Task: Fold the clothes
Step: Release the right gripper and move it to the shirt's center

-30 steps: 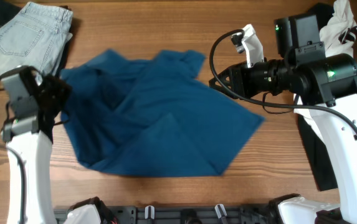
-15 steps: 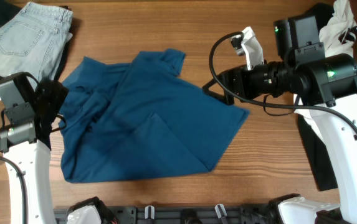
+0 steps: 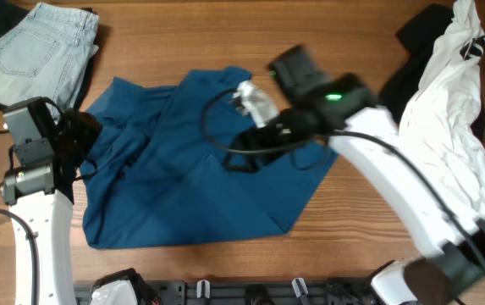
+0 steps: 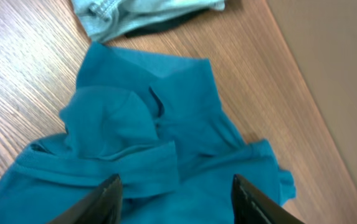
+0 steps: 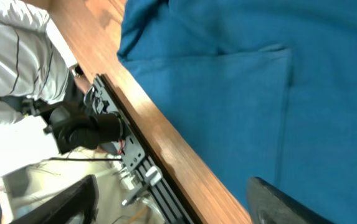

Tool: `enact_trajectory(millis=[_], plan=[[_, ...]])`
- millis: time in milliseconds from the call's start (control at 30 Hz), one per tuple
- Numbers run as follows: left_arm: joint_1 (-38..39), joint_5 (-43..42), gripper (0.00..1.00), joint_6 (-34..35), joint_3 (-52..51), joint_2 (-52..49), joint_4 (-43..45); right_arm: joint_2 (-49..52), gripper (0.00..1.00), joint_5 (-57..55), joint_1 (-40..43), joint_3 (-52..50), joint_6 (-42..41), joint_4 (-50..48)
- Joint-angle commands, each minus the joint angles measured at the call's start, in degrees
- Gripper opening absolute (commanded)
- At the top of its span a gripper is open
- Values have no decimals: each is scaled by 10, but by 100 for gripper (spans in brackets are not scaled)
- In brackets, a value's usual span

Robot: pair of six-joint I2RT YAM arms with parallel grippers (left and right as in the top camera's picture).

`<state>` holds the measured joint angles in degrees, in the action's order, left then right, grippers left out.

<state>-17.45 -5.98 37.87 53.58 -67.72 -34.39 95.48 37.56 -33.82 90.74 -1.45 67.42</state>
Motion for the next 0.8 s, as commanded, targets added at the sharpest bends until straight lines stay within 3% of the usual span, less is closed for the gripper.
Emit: enact_trajectory(millis=[0,133,433,767], plan=[[15,-17,57,-1,8,-2,-2,76,87,29,-31,-5,-25,-35],[25,-20,57,-2,8,-2,-4,162,97,89,-31,-5,-14,-65],[41,-25,57,-3,8,-2,-6,264,96,154,-18,-5,48,-98],[57,-36,57,-3,8,-2,-6,280,99,165,-18,-5,88,-140]])
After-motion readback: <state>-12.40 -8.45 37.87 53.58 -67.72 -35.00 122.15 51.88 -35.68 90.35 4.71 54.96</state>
